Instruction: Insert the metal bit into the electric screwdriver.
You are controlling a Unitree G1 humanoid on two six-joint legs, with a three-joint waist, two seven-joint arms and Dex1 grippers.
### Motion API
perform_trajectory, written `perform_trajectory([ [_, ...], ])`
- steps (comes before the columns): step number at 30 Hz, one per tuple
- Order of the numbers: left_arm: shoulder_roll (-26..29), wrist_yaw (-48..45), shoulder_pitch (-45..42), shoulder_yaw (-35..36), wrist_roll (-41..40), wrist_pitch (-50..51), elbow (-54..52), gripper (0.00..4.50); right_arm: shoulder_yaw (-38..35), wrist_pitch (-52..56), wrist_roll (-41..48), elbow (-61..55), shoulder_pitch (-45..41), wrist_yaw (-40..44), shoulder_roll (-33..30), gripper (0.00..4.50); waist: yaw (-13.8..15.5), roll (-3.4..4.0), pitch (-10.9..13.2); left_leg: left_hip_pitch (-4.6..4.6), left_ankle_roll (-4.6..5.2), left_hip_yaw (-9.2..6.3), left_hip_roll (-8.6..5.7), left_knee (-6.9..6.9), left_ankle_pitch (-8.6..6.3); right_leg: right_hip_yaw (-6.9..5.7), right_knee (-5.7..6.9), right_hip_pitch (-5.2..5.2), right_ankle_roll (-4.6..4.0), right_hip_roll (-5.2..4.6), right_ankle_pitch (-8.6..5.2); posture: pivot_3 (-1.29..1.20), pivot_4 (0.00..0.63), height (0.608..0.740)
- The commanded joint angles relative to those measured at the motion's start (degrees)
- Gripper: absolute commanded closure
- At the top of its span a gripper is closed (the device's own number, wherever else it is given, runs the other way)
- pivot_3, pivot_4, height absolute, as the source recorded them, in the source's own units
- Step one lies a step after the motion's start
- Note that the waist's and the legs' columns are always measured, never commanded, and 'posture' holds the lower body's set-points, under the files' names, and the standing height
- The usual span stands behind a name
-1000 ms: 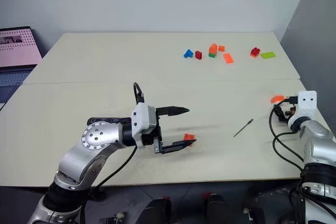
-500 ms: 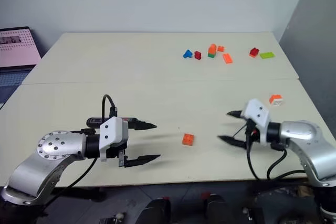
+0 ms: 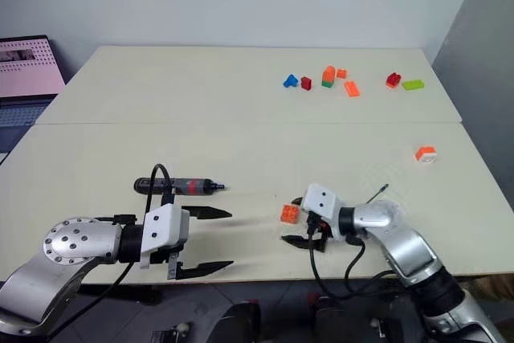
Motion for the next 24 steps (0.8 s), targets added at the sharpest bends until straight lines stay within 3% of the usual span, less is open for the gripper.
perform_trajectory([
  [1,-0.12,0.40,-0.33,0.65,0.30,-1.05,-1.27,0.00,-0.60,-2.67,-1.08,1.19,-1.21,-0.20,1.22,1.06,-0.01,0.00,0.00,0.00,0.00,0.00,0.00,0.00,0.00,0.00,0.00,0.00,0.00,0.01,0.00,0.00,0.150,0.740],
  [8,-2.80,2.10,-2.25,0.41,-1.67,0.78,-0.92,0.00,-1.95,-4.43,-1.79,2.02,-0.44,-1.69,2.99,2.98,-0.05,0.00,0.00,0.00,0.00,-0.01,0.00,0.00,0.00,-0.01,0.01,0.00,0.02,0.02,-0.01,0.00,0.150,0.740],
  [9,-3.65,2.62,-2.79,0.37,-1.95,0.93,-0.74,0.00,-2.37,-4.97,-2.01,1.95,-0.24,-2.16,3.06,3.09,-0.04,0.00,0.00,0.00,0.00,-0.01,0.00,0.01,0.00,0.00,0.02,0.00,0.02,0.02,0.00,0.00,0.150,0.740],
  [17,-15.02,8.02,-11.34,-4.77,-3.45,1.89,-0.18,0.00,-19.56,-8.18,-2.56,-0.08,5.43,-13.87,1.16,3.08,0.25,-0.05,-0.04,-0.15,-0.01,-0.13,-0.13,0.13,0.01,-0.04,0.01,0.02,0.07,-0.03,0.10,0.00,0.150,0.740],
  [24,-21.02,7.49,-17.09,-9.88,-1.92,-2.05,4.09,0.00,-35.13,-8.69,-4.60,1.61,11.46,-28.99,2.96,3.08,-0.02,-0.05,-0.05,-0.11,-0.01,-0.09,-0.14,0.11,0.01,0.00,0.06,0.02,0.02,-0.02,0.13,0.00,0.150,0.740],
])
